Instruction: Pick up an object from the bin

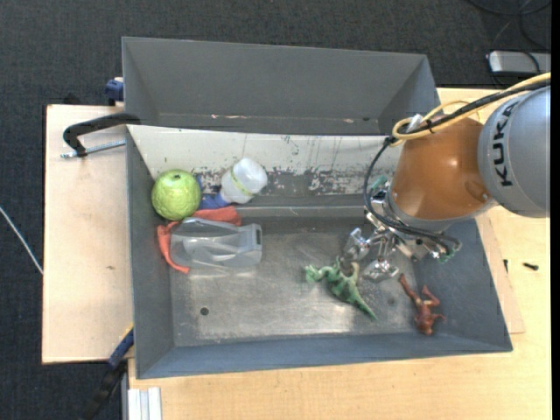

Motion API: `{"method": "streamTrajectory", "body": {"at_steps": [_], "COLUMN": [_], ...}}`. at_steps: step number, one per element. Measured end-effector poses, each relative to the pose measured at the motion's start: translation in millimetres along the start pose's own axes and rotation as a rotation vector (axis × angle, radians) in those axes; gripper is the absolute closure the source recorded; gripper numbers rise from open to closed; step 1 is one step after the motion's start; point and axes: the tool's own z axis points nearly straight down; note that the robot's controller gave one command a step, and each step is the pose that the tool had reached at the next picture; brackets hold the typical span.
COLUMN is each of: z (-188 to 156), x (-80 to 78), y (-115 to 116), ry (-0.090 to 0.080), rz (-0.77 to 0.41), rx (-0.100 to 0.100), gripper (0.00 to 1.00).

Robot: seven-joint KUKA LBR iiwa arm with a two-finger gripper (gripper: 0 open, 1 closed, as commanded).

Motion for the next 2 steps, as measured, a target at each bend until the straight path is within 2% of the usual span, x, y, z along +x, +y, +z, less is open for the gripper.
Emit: {"method": "streamTrajectory", "body": {"at_steps": [1, 2], "z": [-123.5, -123.5], "x": [20.1, 20.2], "y": [34.2, 34.2], "ry": [-0.001, -0.001], "rz": [-0.028, -0.028], "rx": [-0.002, -0.002], "gripper": [1.0, 1.0]}}
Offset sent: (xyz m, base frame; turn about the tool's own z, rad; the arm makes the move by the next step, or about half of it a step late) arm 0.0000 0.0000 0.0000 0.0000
